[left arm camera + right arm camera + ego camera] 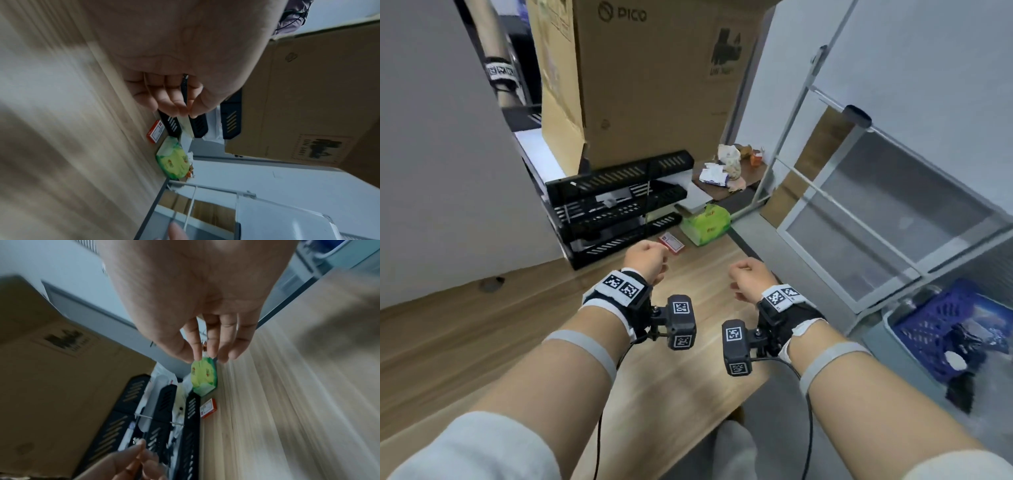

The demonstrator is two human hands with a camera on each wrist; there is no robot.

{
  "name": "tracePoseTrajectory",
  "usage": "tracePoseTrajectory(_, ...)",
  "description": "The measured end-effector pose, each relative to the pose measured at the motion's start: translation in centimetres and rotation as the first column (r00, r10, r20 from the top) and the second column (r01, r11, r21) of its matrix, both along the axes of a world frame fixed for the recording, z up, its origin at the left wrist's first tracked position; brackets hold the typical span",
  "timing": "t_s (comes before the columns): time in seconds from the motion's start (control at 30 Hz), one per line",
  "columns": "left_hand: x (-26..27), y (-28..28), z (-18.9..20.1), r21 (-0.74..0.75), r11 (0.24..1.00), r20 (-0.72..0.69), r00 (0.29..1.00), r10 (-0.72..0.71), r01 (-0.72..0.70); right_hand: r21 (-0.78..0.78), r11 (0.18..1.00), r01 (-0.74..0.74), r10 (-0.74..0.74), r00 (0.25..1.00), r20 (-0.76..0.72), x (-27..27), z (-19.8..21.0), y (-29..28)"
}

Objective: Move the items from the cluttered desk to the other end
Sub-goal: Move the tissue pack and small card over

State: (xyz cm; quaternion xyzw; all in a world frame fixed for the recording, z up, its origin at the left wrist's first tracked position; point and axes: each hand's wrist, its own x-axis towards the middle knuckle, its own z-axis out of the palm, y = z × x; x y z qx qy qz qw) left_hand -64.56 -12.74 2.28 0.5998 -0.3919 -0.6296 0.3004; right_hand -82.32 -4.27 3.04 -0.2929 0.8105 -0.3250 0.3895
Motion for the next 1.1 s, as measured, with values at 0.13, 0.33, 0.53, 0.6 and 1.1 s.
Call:
tracePoseTrajectory(0.13,-3.8,-3.0,-3.1,-0.02,0.996,0.1,0.991,0.092,-0.091,0.031,0.987,-0.158,0.161,0.978,-0.135,-5.1,-4.2,-6.2)
tracePoseTrajectory(0.33,-10.0,-5.2,-8.1,0.069,0.99,0.278,0.955,0.102,-0.126,0.071,0.97,-0.233,0.242,0.954,-0.175,-13.4,-7.6,-13.4)
tracePoseTrajectory(0.53,-12.9,-9.3,-11.8,0.14,0.988,0.616,0.776,-0.133,0.058,0.08,0.897,-0.435,0.443,0.878,-0.184,-16.8,-8.4,-18.7)
tracePoseTrajectory(0.6,-13.5,-10.3,-12.1,0.162,0.979,0.721,0.663,-0.202,0.122,0.046,0.851,-0.524,0.521,0.829,-0.204,-17.0,-8.4,-19.9)
tracePoseTrajectory(1.1,-12.7,-9.3,-14.1,0.207,0.974,0.884,0.409,-0.228,0.094,0.207,0.724,-0.658,0.687,0.658,-0.31,-15.0,-13.6,-22.5)
